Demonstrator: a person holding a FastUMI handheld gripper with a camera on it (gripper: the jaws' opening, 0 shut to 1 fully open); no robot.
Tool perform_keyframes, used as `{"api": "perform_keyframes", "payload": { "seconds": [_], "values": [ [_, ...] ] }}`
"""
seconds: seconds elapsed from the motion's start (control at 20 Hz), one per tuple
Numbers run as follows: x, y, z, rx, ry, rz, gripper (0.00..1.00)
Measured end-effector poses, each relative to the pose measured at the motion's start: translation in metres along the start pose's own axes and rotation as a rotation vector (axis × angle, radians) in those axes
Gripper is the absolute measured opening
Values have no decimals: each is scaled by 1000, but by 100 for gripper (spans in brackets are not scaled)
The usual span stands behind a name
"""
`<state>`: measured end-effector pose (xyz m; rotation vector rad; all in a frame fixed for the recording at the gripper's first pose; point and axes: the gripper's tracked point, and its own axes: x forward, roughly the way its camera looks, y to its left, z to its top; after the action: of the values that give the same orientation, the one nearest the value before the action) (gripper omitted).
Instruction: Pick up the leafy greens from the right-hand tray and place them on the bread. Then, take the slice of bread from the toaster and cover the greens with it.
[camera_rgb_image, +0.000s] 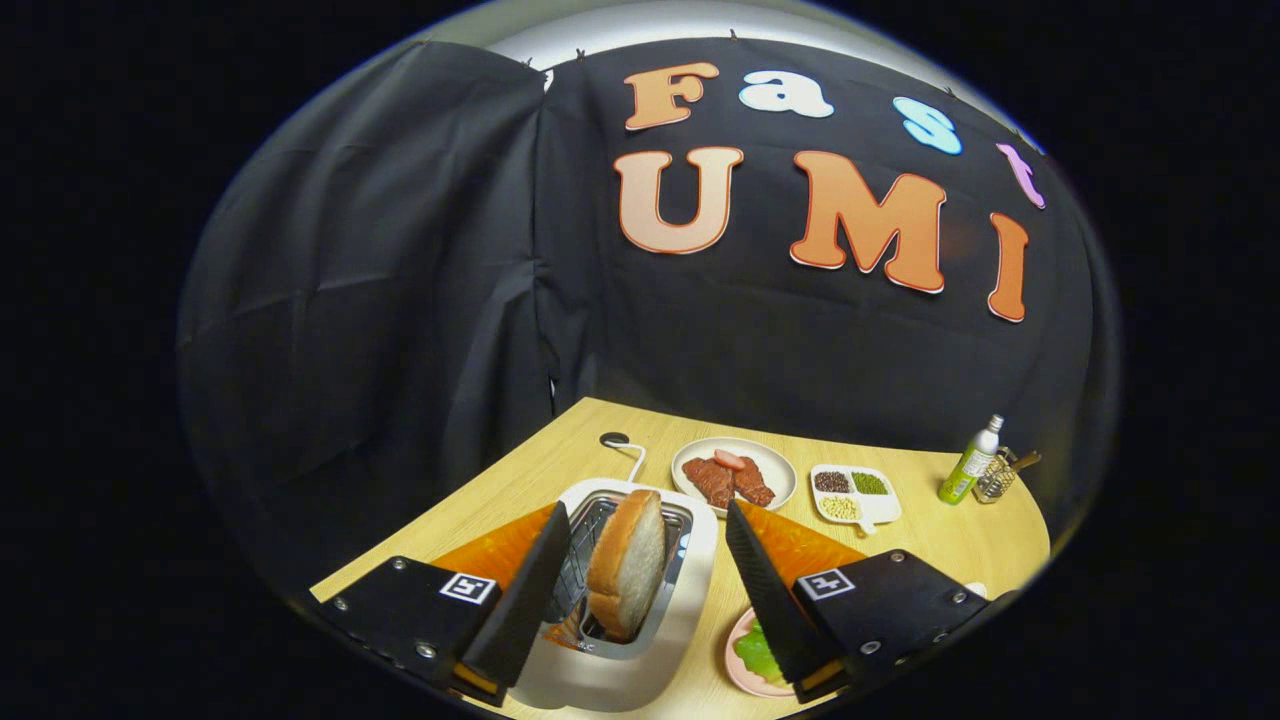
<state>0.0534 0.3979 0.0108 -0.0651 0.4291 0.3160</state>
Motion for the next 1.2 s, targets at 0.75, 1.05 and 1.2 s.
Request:
{"api": "perform_keyframes", "payload": {
  "seconds": [0.75, 1.05, 1.2],
  "values": [
    [0, 7, -28, 47, 88, 53, 10],
    [-5, 3, -12, 88, 45, 64, 7],
    [-8, 1, 0, 88, 9, 59, 7]
  ]
}}
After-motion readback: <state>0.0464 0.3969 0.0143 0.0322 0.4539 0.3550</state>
